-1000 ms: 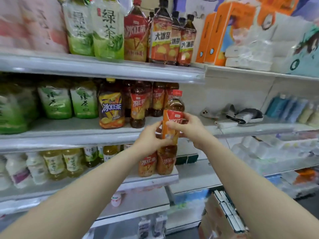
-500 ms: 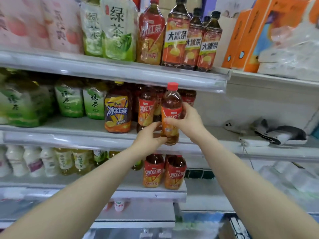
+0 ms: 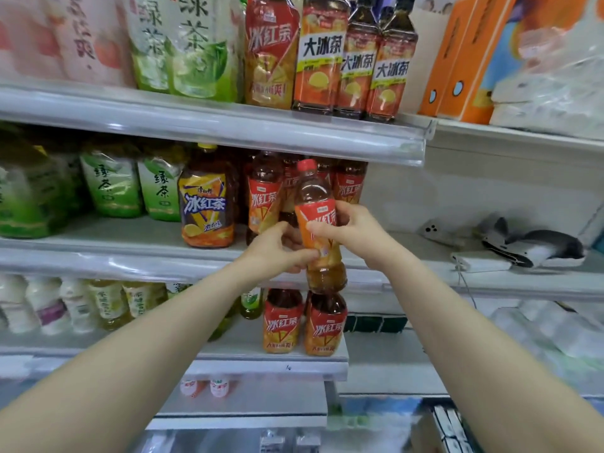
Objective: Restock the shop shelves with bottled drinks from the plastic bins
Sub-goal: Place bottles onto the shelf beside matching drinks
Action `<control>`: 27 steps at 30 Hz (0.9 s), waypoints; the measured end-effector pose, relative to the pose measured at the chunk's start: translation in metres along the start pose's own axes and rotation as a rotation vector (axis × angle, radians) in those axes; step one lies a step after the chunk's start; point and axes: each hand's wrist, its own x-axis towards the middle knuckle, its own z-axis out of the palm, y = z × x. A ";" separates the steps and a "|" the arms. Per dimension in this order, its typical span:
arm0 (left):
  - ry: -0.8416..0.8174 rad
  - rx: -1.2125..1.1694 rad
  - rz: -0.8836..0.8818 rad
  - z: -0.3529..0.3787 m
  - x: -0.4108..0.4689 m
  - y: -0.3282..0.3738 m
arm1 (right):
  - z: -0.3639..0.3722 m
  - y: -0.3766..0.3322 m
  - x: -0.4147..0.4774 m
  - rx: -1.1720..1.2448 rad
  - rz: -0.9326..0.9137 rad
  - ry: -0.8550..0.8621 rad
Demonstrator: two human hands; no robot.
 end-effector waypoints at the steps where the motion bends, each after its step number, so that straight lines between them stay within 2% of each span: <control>1: 0.024 -0.026 0.002 0.001 0.003 0.001 | -0.002 0.000 0.000 0.046 0.014 0.028; 6: 0.079 -0.129 0.048 -0.001 0.019 0.006 | -0.009 -0.004 0.016 0.240 0.062 0.192; 10: 0.065 -0.069 0.071 -0.004 0.022 -0.001 | 0.000 0.003 0.035 0.280 0.098 0.261; 15: 0.053 0.092 0.095 -0.004 0.019 -0.020 | 0.025 0.014 0.051 0.276 0.054 0.325; 23: 0.011 0.219 0.135 -0.002 0.013 -0.028 | 0.049 0.020 0.072 0.230 0.045 0.337; 27: 0.025 0.260 0.151 -0.005 0.015 -0.031 | 0.048 0.028 0.070 0.119 0.126 0.192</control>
